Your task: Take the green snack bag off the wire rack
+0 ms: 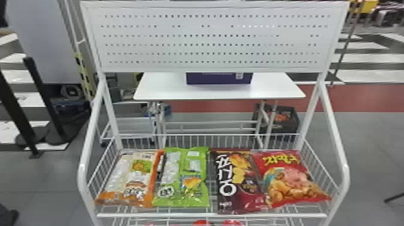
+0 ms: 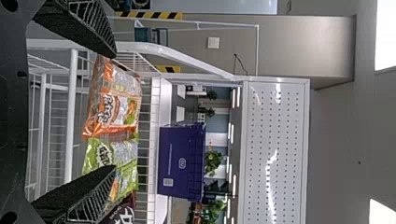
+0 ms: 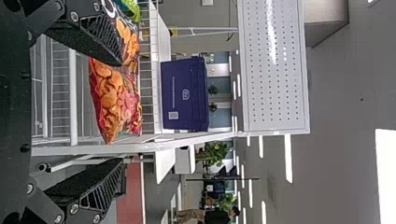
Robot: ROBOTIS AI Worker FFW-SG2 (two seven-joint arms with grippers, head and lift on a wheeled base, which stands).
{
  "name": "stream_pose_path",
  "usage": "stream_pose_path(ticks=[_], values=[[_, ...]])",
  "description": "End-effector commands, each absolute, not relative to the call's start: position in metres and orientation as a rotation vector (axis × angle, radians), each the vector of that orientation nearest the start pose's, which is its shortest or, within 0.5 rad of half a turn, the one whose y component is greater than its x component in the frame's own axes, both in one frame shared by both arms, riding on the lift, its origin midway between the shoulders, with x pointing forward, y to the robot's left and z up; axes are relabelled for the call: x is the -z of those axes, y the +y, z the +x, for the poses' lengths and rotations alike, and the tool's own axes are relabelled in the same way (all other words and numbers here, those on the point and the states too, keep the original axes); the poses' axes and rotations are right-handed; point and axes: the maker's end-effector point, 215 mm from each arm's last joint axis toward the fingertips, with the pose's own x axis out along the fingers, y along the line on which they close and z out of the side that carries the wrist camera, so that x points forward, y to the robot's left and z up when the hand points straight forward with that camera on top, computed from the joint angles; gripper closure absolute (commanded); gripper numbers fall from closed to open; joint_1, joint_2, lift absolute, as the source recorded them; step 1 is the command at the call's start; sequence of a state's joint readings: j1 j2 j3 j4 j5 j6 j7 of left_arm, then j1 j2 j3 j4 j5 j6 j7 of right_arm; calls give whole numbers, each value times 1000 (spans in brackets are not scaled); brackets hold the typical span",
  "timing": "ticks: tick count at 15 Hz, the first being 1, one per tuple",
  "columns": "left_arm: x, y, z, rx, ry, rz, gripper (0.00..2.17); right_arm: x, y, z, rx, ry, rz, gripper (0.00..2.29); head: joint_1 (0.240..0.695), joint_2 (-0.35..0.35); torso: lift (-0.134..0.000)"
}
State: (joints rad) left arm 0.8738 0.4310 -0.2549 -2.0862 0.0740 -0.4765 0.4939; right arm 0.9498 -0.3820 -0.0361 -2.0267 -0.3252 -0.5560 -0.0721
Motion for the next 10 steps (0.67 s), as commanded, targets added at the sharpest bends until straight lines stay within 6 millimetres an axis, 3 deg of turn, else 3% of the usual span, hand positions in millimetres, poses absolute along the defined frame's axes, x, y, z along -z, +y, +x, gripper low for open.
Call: stream_pose_path(ticks=[1,8,10], values=[[338,219,299,-33,-40,-23,36,338,-296,301,-62,-45,40,171,499,0,0],[337,218,299,-25,-42,-21,36,337,-296,301,-63,-48,40,171,499,0,0],[344,216,307,-12,-33,-29,36,334,-296,301,-64,-57,40,171,499,0,0]])
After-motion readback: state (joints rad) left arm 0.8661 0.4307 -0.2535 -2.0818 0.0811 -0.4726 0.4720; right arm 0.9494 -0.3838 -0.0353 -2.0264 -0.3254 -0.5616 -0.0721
